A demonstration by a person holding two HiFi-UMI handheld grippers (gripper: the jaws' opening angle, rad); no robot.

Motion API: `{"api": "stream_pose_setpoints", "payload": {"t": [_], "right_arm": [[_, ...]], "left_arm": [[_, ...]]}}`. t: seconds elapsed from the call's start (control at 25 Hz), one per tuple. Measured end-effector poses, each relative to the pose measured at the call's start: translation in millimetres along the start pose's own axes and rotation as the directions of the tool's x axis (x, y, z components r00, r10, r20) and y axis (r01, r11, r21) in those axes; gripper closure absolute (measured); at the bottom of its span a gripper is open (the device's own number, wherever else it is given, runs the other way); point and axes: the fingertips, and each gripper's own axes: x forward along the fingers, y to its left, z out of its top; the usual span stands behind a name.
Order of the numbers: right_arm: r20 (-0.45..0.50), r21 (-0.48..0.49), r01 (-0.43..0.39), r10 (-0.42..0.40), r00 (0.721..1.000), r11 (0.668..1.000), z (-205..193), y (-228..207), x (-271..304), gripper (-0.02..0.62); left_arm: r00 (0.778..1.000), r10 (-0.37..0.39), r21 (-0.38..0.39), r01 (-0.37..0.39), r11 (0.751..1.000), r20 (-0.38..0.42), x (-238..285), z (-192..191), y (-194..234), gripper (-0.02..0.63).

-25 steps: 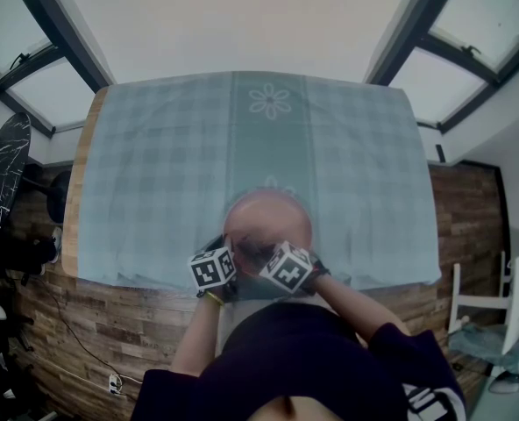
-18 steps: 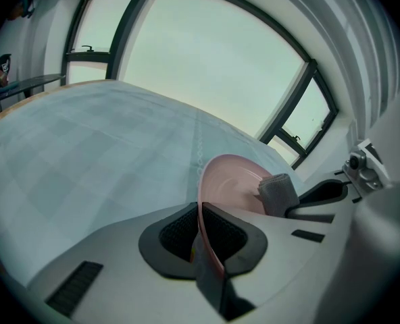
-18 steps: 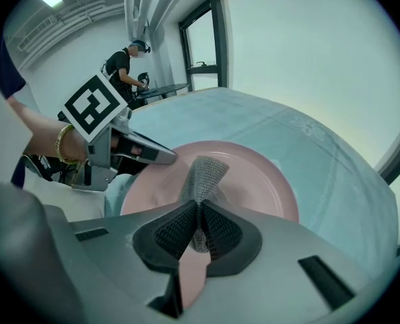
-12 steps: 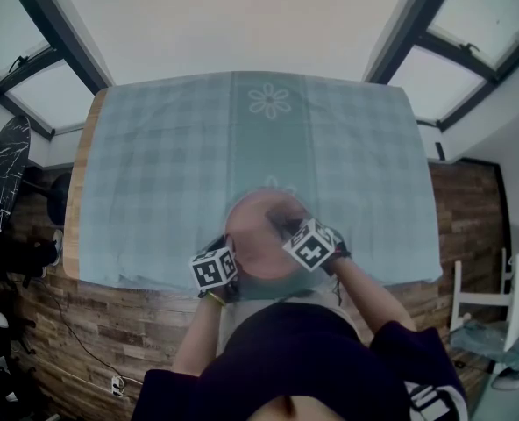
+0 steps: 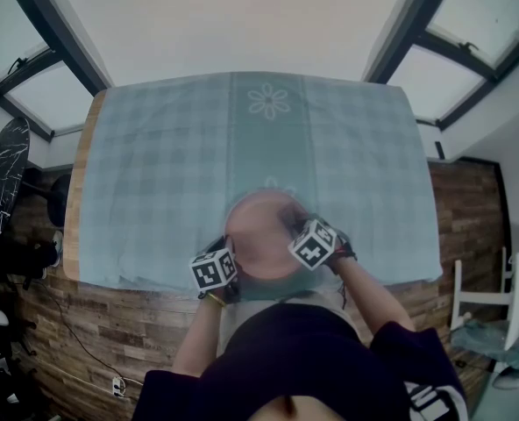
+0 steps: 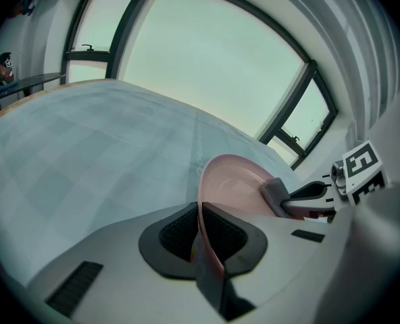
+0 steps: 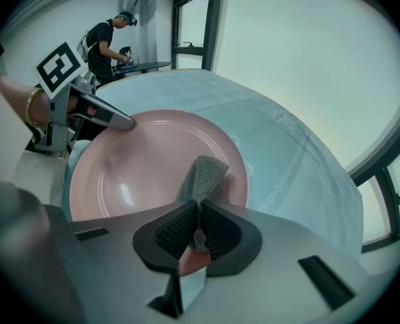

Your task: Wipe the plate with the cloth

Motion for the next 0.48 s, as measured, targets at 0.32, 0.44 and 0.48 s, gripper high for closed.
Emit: {"api": "stream_pose_setpoints", "payload": {"t": [0.32,0.44,0.48], "right_arm": [[-0.018,-0.004,-0.025,0.025,1.000,1.000,-10,12,4,0.561],[-0.030,-0.005,-0.038,0.038,0.999,0.999,-13,17,2,0.561],[-0.033,-0.007,-0.041,0.040,0.999,0.999,-13,20,1,0.561]], "left_arm": [[1.000,0.002,-0.003,-0.002,1.000,0.005,0,-1,0,0.574],[1.000,0.002,-0.006,-0.002,1.000,0.004,0,-1,0,0.574],[1.000,0.001,-0.007,-0.001,1.000,0.004,0,-1,0,0.574]]}}
